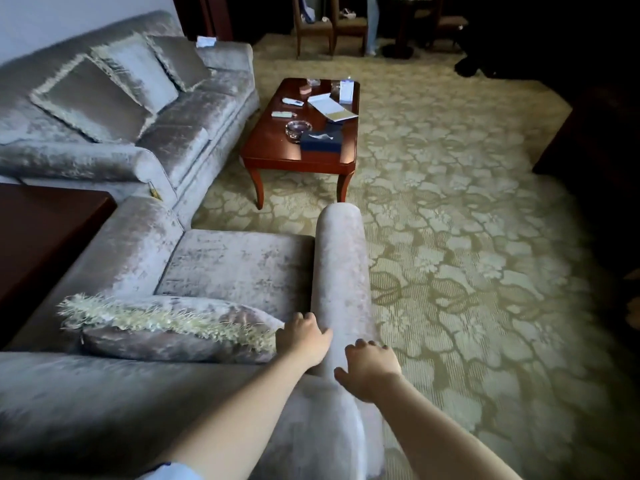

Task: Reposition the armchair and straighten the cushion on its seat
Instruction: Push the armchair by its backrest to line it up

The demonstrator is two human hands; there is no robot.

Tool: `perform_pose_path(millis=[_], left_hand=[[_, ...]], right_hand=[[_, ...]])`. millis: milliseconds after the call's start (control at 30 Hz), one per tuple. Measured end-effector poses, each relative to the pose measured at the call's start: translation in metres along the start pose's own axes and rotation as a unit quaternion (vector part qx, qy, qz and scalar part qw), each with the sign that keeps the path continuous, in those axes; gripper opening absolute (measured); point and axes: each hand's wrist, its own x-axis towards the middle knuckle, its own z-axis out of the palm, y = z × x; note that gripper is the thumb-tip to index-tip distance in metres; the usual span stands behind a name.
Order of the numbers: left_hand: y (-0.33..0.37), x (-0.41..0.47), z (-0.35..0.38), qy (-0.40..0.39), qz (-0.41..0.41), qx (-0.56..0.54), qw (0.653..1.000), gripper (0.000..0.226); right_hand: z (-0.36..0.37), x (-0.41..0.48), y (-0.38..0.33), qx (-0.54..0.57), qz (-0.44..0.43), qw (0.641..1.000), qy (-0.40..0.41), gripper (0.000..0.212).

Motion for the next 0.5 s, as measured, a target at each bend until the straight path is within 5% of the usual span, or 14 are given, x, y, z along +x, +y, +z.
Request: perform_pose_path(millis=[333, 500], left_hand=[[0.124, 0.074, 0.021, 0.036, -0.109, -0.019, 0.993, 0.051], [0.147, 0.083, 0.035, -0.010, -0.205, -0.051, 0.977, 0.056]], right_hand=[[-0.079, 0.078, 0.169, -0.107, -0.075, 0.991, -0.007, 0.044], [-0.105, 0.124, 0.205, -0.169, -0.117, 0.978, -0.033, 0.046]])
